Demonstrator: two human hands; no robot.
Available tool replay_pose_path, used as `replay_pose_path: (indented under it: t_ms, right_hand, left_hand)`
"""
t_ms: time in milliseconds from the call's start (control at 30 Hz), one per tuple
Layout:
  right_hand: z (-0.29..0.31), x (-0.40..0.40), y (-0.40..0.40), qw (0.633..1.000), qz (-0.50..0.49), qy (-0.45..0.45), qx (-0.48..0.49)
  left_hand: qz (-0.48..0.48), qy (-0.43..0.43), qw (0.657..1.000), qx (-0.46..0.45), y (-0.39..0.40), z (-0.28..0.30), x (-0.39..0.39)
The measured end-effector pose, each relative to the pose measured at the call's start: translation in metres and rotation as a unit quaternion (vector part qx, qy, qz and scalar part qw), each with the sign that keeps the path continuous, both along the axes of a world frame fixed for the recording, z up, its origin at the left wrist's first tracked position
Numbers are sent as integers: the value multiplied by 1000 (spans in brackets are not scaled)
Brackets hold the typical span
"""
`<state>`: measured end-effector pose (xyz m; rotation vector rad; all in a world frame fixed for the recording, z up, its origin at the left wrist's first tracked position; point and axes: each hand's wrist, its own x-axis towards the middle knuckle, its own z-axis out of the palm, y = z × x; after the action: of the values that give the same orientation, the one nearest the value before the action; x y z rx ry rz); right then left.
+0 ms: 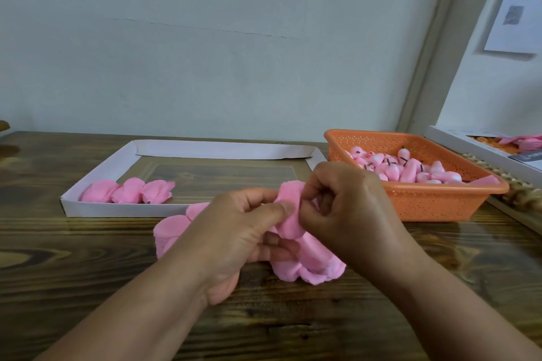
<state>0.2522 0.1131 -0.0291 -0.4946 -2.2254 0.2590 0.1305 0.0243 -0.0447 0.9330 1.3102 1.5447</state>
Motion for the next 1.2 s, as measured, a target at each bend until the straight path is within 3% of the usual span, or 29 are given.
replay_pose_path:
  t_ms: [133,300,467,600,733,933,1200]
  right_hand:
    - [-5,-7,-7,999,-32,10,-39]
    - [-6,-11,-9,989,1,36,-145]
    - [3,-6,6,927,111,19,-357]
    - [10,-7,21,896,156,0,-417]
    - [14,-11,24,902,166,6,-399]
    - [19,-14,26,940,127,28,-315]
    - [27,-21,25,963,65,-10,-261]
  left_hand:
    - [45,1,999,6,3,-2,3]
    - [77,17,997,13,6,-4,4]
    - [91,51,994,27,11,-3,1]
    - [80,73,994,30,15,-1,-1]
    - [79,81,993,31,21,1,-5]
    - [78,82,992,47,28,8,-6]
    - [97,167,979,59,30,13,-5]
